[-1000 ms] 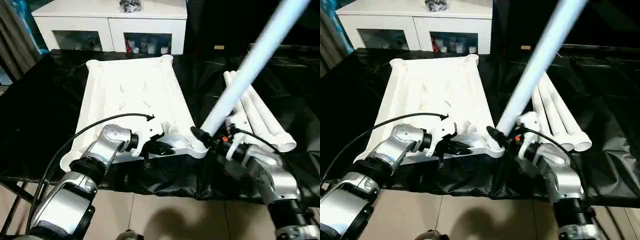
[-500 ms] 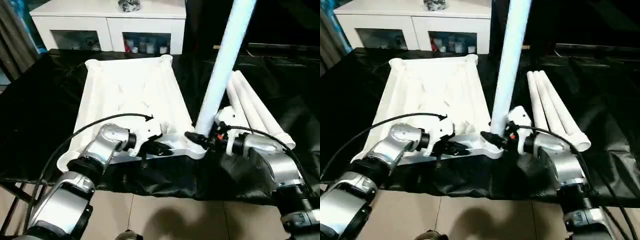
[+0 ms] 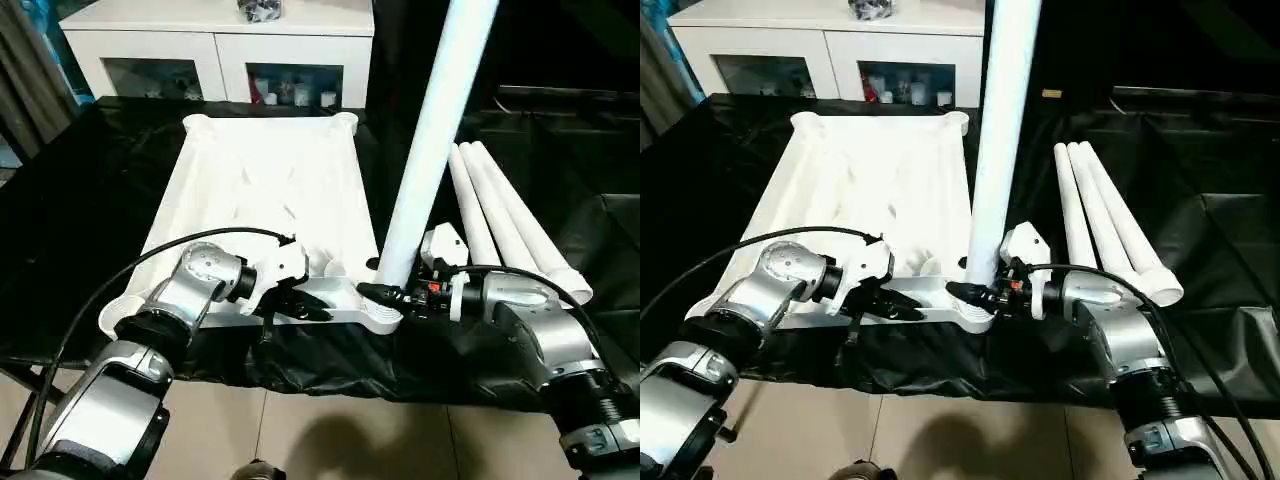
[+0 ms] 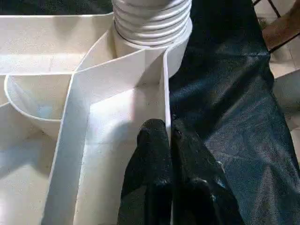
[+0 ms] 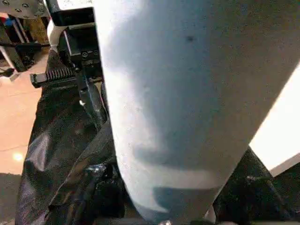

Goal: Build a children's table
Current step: Insert table leg to table base

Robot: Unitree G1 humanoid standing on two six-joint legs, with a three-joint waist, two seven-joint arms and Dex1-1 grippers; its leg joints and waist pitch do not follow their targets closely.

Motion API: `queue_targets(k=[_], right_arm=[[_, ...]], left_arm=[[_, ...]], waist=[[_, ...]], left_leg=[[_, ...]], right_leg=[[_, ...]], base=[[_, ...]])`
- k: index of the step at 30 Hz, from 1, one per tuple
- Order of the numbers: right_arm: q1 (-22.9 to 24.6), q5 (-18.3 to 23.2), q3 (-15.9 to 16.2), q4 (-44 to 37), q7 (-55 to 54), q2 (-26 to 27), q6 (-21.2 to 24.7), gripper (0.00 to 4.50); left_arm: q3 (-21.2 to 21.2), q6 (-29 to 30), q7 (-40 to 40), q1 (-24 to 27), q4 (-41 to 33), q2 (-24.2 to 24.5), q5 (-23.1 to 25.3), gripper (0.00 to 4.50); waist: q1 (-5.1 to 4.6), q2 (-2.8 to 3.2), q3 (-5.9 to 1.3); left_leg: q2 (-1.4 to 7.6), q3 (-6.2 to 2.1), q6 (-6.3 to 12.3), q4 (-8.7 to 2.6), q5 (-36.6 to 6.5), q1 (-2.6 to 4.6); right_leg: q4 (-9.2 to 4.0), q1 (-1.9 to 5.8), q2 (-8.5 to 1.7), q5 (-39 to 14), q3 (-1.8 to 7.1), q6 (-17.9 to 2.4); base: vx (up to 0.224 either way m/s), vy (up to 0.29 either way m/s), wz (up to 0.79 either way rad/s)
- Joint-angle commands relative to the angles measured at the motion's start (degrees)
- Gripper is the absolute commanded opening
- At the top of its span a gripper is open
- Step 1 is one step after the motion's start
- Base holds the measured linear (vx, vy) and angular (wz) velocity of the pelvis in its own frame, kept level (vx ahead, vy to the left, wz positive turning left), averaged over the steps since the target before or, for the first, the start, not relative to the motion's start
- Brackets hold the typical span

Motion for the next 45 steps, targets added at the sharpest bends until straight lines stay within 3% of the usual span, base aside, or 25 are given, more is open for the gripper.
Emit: queue_targets(k=[1, 2, 4, 5, 7, 8, 9, 11, 12, 15, 18, 22, 27, 32, 34, 36, 40, 42, 45], right_arm=[[2.88, -2.52, 4.18, 4.8, 0.22, 1.47, 2.59, 1.93], [2.62, -2.37, 3.37, 5.35, -1.08, 2.15, 2.57, 1.93], [0.96, -3.12, 1.16, 8.61, -7.08, 4.09, 1.27, 1.93], [0.0, -3.36, 0.15, 10.35, -9.82, 4.96, 0.74, 1.93], [-1.33, -3.77, -1.07, 12.7, -13.51, 6.06, -0.04, 1.93], [-2.09, -4.06, -1.72, 14.03, -15.72, 6.67, -0.32, 1.93], [-3.54, -4.55, -2.91, 16.39, -19.93, 7.9, -0.51, 1.93], [-4.98, -4.87, -4.15, 18.62, -24.33, 9.27, -0.36, 1.93], [-6.49, -4.83, -5.43, 21.03, -28.71, 10.96, 0.15, 1.93], [-8.08, -5.33, -6.25, 23.7, -34.08, 13.16, 0.67, 1.93], [-8.63, -5.56, -6.4, 24.63, -35.48, 14.17, 0.51, 1.93], [-9.99, -5.99, -6.11, 26.55, -36.08, 16.47, 0.3, 1.93], [-10.62, -7.33, -5.13, 27.32, -36.0, 17.4, 0.53, 1.93], [-11.01, -7.86, -5.29, 28.05, -35.39, 17.56, -1.43, 1.93], [-11.27, -7.64, -5.89, 28.36, -35.35, 17.62, -1.83, 2.49], [-11.5, -7.72, -6.44, 28.6, -35.44, 17.56, -2.26, 2.71], [-11.95, -7.21, -7.5, 28.37, -34.27, 17.03, -2.83, 3.0], [-12.09, -7.07, -7.65, 28.33, -33.59, 16.78, -3.26, 3.17], [-12.2, -7.13, -7.63, 27.67, -32.09, 15.42, -4.73, 3.4]], left_arm=[[0.12, -1.01, 1.64, -2.55, -0.21, -1.84, 0.27, 0.0], [0.52, -0.41, 3.2, -2.87, 0.25, -2.36, 0.43, 0.0], [1.35, 1.41, 6.53, -3.45, 0.97, -3.43, 0.73, 0.0], [1.63, 2.33, 8.48, -3.8, 1.3, -3.91, 0.98, 0.0], [2.14, 3.54, 11.55, -4.32, 1.71, -4.77, 1.19, 0.0], [2.55, 4.32, 13.12, -4.55, 1.78, -5.4, 1.08, 0.0], [3.41, 6.31, 16.08, -4.95, 1.59, -6.73, 0.82, 0.0], [4.12, 8.25, 19.4, -5.34, 1.18, -8.1, 0.86, 0.0], [4.67, 10.4, 24.28, -5.75, 0.47, -9.85, 1.6, 0.0], [5.45, 13.61, 30.24, -5.61, -1.75, -12.72, 1.94, 0.0], [5.27, 14.42, 31.75, -5.21, -2.9, -13.65, 2.35, 0.0], [4.41, 14.37, 31.83, -4.42, -4.09, -14.09, 3.21, 0.0], [3.78, 15.18, 30.92, -3.47, -5.97, -13.49, 3.22, 0.0], [3.99, 15.05, 29.79, -2.48, -7.42, -13.48, 2.54, 0.0], [4.28, 14.63, 28.95, -2.19, -7.87, -13.6, 1.87, 0.0], [4.67, 15.31, 28.35, -1.86, -8.52, -13.75, 1.07, 0.0], [4.22, 14.32, 26.5, -1.38, -9.08, -13.03, 1.02, 0.0], [4.16, 14.17, 25.83, -1.16, -9.34, -12.81, 0.99, 0.0], [3.92, 13.59, 23.73, -0.39, -10.31, -12.04, 0.98, 0.0]], waist=[[-0.21, 0.13, -3.11], [-0.19, -0.03, -3.08], [-0.35, 0.07, -2.64], [-0.63, 0.03, -2.44], [-1.2, 0.02, -2.34], [-1.46, -0.27, -2.34], [-1.79, 0.0, -2.34], [-2.35, -0.15, -2.35], [-2.64, -0.12, -2.27], [-3.15, -0.45, -2.32], [-3.17, -0.46, -2.51], [-3.11, -0.39, -2.89], [-3.1, -0.57, -2.84], [-3.28, -0.48, -2.61], [-3.42, -0.47, -2.64], [-3.42, -0.55, -2.71], [-3.07, -0.54, -3.19], [-2.9, -0.54, -3.43], [-2.8, -0.63, -3.76]], left_leg=[[4.39, -2.22, -1.29, -4.81, -20.77, 1.88], [4.42, -2.24, -1.36, -4.82, -20.94, 1.95], [4.31, -2.42, -2.32, -4.9, -23.84, 2.29], [4.25, -2.76, -2.96, -5.04, -25.56, 2.32], [4.27, -3.25, -4.08, -5.29, -27.69, 2.37], [4.28, -3.29, -4.35, -5.39, -28.09, 2.32], [4.24, -3.48, -4.87, -5.47, -29.06, 2.42], [4.05, -3.62, -4.99, -5.49, -29.42, 2.25], [3.99, -3.57, -4.78, -5.57, -29.33, 2.09], [3.71, -3.2, -3.94, -5.15, -29.06, 2.6], [3.64, -3.0, -2.4, -5.12, -25.92, 2.09], [3.61, -2.53, -0.77, -5.07, -21.38, 1.67], [3.58, -2.39, 0.32, -5.02, -19.26, 1.46], [3.71, -2.49, -0.34, -5.17, -21.56, 1.79], [3.7, -2.52, -0.6, -5.23, -22.05, 1.77], [3.71, -2.44, -0.43, -5.2, -21.55, 1.78], [3.78, -2.17, 0.8, -4.93, -16.79, 1.42], [3.68, -1.93, 2.4, -4.53, -13.17, 1.14], [3.57, -1.85, 4.22, -4.0, -9.56, 0.7]], right_leg=[[-4.99, 1.12, -5.46, -13.2, 3.22, -14.45], [-5.06, 1.09, -5.51, -13.65, 3.23, -14.39], [-5.62, 0.77, -5.79, -19.56, 3.3, -13.55], [-5.96, 0.79, -6.0, -23.92, 3.25, -12.47], [-6.19, 0.7, -6.04, -27.76, 3.11, -10.93], [-6.23, 0.65, -6.01, -28.26, 3.08, -10.62], [-6.27, 0.55, -5.98, -28.79, 3.0, -10.29], [-6.39, 0.69, -5.87, -28.53, 2.88, -9.96], [-6.42, 0.61, -5.82, -28.03, 2.92, -9.92], [-6.87, 0.1, -5.67, -26.86, 3.09, -10.6], [-6.72, 0.54, -5.5, -24.23, 3.14, -10.82], [-6.05, 0.99, -5.19, -16.38, 3.17, -12.41], [-6.09, 1.19, -5.21, -16.64, 3.07, -12.43], [-6.47, 0.8, -5.23, -20.66, 3.11, -11.69], [-6.52, 0.73, -5.17, -21.02, 3.12, -11.4], [-6.53, 0.65, -5.22, -20.4, 3.21, -11.61], [-5.65, 1.02, -5.04, -12.12, 3.27, -13.29], [-5.0, 1.26, -4.98, -5.84, 3.16, -14.91], [-4.43, 1.69, -5.12, -1.22, 2.99, -16.15]], base=[[0.0, 0.0, 0.0], [0.0, 0.0, 0.0], [0.0, 0.0, 0.0], [0.0, 0.0, 0.0], [0.0, 0.0, 0.0], [0.0, 0.0, 0.0], [0.0, 0.0, 0.0], [0.0, 0.0, 0.0], [0.0, 0.0, 0.0], [0.0, 0.0, 0.0], [0.0, 0.0, 0.0], [0.0, 0.0, 0.0], [0.0, 0.0, 0.0], [0.0, 0.0, 0.0], [0.0, 0.0, 0.0], [0.0, 0.0, 0.0], [0.0, 0.0, 0.0], [0.0, 0.0, 0.0], [0.0, 0.0, 0.0]])
